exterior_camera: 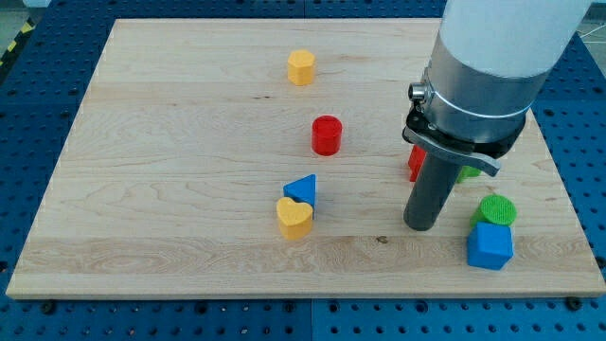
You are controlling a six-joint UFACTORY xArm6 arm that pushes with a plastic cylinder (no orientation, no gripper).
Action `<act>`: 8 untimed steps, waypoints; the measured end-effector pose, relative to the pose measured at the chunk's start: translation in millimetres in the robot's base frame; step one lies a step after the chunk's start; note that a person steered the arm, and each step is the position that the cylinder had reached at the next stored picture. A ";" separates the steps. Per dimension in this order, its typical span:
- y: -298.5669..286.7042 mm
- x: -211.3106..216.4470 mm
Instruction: Point your arm at the red star
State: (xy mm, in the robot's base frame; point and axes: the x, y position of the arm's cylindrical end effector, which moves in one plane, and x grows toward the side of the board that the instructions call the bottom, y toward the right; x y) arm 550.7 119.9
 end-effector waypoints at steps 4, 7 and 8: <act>-24.6 -131.4; 18.6 -115.7; 18.8 -101.0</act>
